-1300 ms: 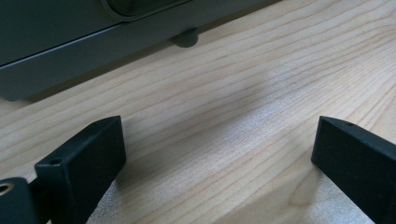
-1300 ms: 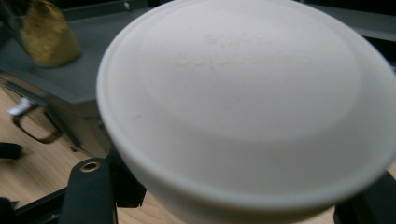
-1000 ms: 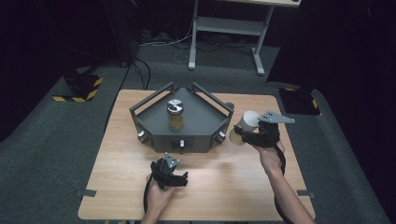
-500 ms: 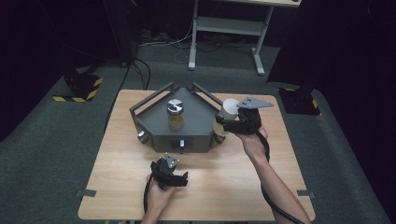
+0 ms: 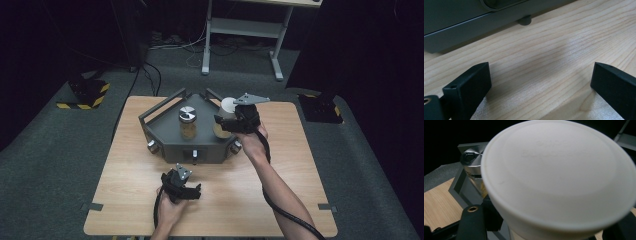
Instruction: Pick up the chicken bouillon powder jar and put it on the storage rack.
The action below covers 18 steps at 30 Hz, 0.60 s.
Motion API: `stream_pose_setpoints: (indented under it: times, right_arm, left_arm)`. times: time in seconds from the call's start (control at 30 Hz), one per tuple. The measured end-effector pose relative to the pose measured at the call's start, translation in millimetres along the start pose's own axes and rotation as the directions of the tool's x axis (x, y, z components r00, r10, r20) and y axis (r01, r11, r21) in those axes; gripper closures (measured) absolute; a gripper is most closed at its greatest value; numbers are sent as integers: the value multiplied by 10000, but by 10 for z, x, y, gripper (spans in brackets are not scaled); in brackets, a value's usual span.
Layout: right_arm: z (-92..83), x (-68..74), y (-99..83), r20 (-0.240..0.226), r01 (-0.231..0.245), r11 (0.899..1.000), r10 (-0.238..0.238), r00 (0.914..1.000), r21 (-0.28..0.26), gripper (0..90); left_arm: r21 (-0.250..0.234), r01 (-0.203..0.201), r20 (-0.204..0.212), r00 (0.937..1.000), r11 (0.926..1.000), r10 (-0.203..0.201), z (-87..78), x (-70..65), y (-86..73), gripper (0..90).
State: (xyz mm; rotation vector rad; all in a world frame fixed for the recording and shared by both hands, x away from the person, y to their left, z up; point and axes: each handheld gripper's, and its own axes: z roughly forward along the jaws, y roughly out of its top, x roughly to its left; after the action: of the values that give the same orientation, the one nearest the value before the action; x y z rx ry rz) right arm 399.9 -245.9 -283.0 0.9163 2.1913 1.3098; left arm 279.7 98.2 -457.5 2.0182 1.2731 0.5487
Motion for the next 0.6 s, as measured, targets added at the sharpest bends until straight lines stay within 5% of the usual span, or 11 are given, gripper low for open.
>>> stream_pose_setpoints:
  times: [0.6]
  right_arm:
    - [318, 84, 41, 392, -186, 9991, 171, 9991, 385, 335]
  left_arm:
    - [4, 15, -4, 10000, 10000, -15, 0, -2, 0, 30]
